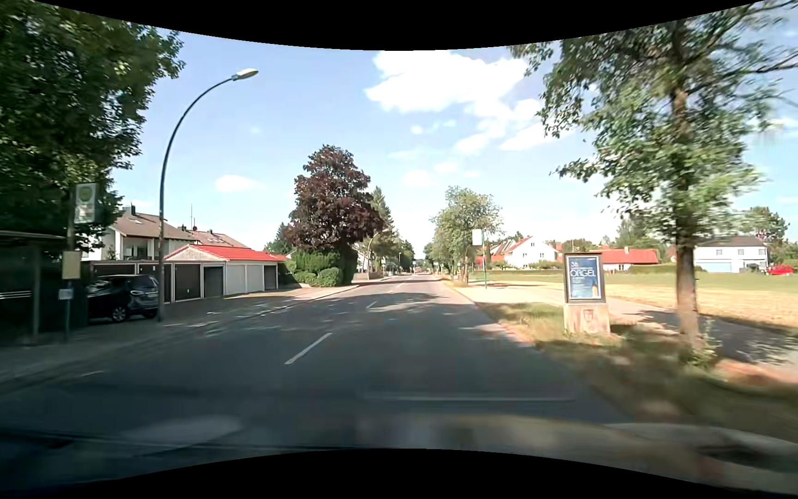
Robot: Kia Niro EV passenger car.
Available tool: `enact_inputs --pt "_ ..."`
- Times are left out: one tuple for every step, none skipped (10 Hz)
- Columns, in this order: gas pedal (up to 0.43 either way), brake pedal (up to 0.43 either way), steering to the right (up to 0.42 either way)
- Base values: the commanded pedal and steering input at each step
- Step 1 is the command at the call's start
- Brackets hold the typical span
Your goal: Follow the waypoints while adhering to traffic rules and regulations
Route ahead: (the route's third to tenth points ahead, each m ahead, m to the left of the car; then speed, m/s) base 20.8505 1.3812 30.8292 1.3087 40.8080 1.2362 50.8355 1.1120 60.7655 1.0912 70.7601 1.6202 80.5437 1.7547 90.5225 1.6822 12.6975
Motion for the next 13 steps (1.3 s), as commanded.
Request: enact_inputs --pt "0.039 0.006 0.003" --pt "0.039 0.006 0.003" --pt "0.039 0.006 0.003" --pt "0.039 0.006 0.002" --pt "0.039 0.006 0.001" --pt "0.039 0.006 0.0" --pt "0.039 0.006 0.0" --pt "0.039 0.006 0.0" --pt "0.039 0.006 -0.001" --pt "0.039 0.006 0.0" --pt "0.039 0.006 0.0" --pt "0.039 0.006 0.0" --pt "0.039 0.006 0.0"
